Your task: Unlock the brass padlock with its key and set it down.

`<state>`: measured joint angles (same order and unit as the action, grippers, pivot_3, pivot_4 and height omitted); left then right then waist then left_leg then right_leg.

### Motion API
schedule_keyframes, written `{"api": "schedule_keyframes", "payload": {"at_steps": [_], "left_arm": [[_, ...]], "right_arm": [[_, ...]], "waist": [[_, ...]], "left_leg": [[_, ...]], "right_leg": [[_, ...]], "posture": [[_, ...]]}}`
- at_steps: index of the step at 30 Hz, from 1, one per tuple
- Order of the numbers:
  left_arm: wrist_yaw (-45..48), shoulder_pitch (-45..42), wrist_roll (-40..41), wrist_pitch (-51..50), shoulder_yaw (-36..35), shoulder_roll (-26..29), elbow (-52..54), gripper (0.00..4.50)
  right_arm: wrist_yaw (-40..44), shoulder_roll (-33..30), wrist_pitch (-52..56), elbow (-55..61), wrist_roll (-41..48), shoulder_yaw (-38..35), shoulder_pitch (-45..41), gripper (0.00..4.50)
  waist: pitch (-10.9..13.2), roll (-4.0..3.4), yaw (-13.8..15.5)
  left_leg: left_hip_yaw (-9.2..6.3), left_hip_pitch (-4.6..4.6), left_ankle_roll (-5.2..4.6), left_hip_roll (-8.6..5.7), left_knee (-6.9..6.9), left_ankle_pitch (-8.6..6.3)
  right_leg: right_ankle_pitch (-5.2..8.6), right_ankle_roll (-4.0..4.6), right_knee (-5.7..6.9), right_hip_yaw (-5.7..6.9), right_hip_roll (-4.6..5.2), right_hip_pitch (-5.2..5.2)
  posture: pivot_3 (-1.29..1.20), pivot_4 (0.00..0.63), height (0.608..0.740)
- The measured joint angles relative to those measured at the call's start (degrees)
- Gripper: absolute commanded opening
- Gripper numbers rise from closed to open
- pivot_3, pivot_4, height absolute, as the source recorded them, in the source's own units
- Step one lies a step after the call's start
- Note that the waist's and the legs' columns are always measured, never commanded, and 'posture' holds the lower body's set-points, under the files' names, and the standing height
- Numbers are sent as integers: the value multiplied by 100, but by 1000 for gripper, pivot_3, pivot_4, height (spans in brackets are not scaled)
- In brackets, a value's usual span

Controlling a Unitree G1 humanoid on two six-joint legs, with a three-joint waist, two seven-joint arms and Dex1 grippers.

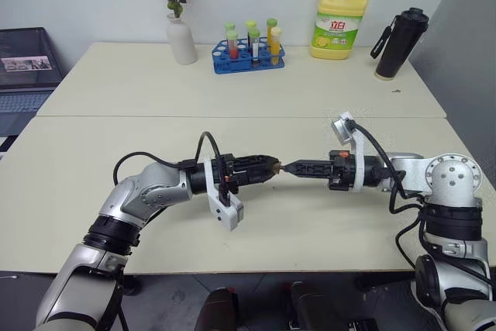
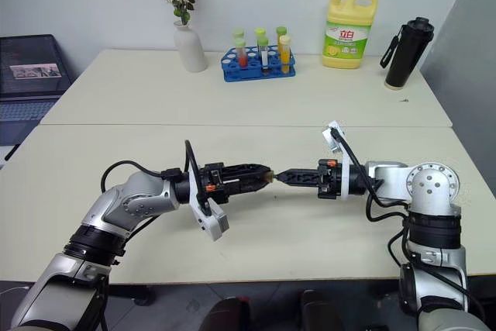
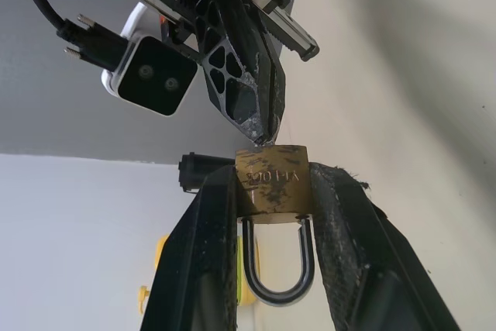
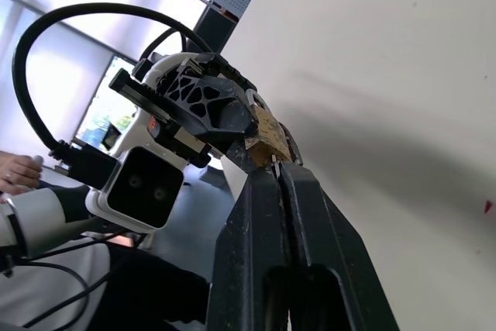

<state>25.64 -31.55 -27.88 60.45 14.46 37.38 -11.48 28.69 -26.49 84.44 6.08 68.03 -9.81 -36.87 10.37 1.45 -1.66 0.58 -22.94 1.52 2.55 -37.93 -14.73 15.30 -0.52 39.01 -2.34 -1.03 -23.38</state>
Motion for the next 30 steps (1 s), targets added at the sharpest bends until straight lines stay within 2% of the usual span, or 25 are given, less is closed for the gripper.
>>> {"api": "schedule_keyframes", "payload": {"at_steps": [2,5,8,10,15,21,30], "left_arm": [[13,2,-20,-4,20,12,-3,961],[26,16,-44,-8,121,23,-6,961],[26,31,-44,-25,123,77,-6,961],[25,48,-43,-43,123,117,-6,961],[13,48,-42,-131,124,109,-5,961],[1,47,-42,-147,128,52,-4,961],[-2,47,-42,-154,130,51,-4,961]], "right_arm": [[208,-82,-297,237,-184,109,87,634],[589,-358,-923,600,-650,435,289,1667],[1317,-1032,-1906,1017,-1481,982,659,2849],[1579,-1124,-2333,1080,-1770,1097,769,3527],[1706,-943,-2808,1291,-1976,1143,1056,3534],[1467,-429,-2915,1332,-2078,1283,1059,3534],[1370,-124,-3003,1119,-2239,1339,1031,3534]], "waist": [[0,0,0],[0,0,0],[0,0,4],[0,0,2],[0,0,-7],[0,0,0],[0,0,1]], "left_leg": [[0,0,0,0,0,0],[0,-1,0,-1,0,0],[-1,-2,0,-2,0,0],[0,-1,0,-1,0,0],[2,2,0,3,0,0],[2,1,0,1,-1,0],[1,1,0,1,-1,0]], "right_leg": [[0,0,0,0,0,0],[1,-1,-1,0,0,-1],[1,-2,-3,1,1,-2],[1,-2,-2,0,0,-2],[1,-2,1,1,-2,-2],[0,-1,1,0,-1,-2],[-1,0,1,0,0,-2]], "posture": [[0,150,740],[0,150,740],[0,150,740],[0,150,740],[0,150,740],[0,150,740],[0,150,740]]}}
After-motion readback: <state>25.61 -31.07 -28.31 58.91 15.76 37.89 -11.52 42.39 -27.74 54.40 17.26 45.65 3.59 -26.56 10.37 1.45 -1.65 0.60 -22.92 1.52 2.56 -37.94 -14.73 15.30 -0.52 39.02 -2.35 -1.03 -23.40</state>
